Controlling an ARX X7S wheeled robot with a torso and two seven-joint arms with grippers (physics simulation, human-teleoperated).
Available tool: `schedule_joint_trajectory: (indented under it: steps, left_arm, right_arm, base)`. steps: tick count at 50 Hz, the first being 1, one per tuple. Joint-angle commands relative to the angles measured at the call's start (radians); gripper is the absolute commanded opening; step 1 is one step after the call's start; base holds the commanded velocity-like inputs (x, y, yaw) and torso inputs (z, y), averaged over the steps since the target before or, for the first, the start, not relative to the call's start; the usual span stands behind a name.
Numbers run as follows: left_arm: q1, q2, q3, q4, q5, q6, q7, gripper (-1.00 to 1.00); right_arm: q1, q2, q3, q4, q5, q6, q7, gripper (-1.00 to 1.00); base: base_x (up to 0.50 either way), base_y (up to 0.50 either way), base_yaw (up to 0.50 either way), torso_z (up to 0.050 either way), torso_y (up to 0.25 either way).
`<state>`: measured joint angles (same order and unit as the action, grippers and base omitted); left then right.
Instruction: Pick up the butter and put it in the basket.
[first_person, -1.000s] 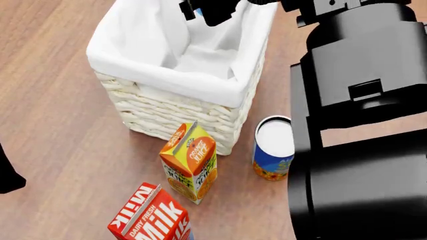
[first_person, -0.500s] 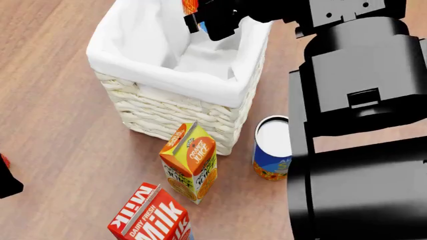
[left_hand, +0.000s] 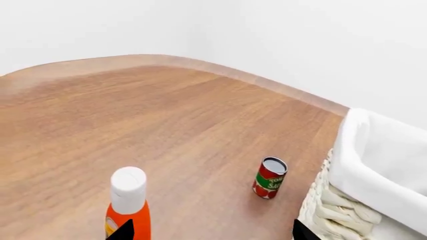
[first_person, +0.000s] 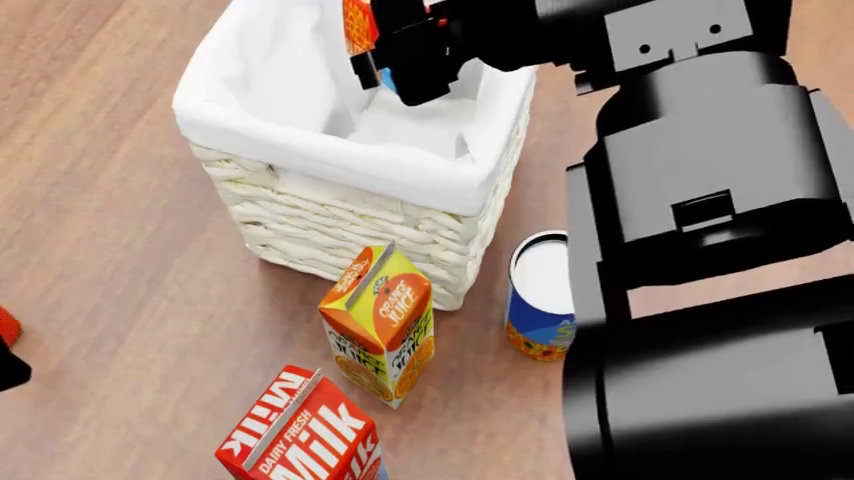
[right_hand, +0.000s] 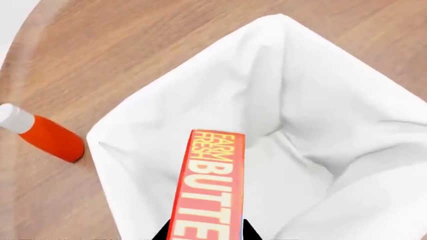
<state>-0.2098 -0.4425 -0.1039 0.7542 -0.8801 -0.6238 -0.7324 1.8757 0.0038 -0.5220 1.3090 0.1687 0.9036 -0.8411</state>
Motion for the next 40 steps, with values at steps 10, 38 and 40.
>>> schedule_joint_trajectory:
  steps: [10,38,40]
  left_arm:
    - [-0.005,-0.02,-0.023,0.017,-0.046,-0.018,-0.028,1.0]
    - [-0.001,-0.03,-0.02,0.025,-0.059,-0.016,-0.038,1.0]
    - [-0.002,-0.03,-0.02,0.021,-0.058,-0.014,-0.037,1.0]
  right_arm:
    - [-0.006,-0.003,0.014,0.0,0.034,0.018,-0.025,-1.0]
    - [-0.002,-0.001,0.16,0.0,-0.098,-0.054,0.013,1.0]
    - [-0.002,0.001,0.174,0.0,-0.112,-0.075,0.024,1.0]
  base:
    - [0.0,0.0,0.0,0.0,0.001]
    - [0.0,0.0,0.0,0.0,0.001]
    - [0.0,0.0,0.0,0.0,0.0]
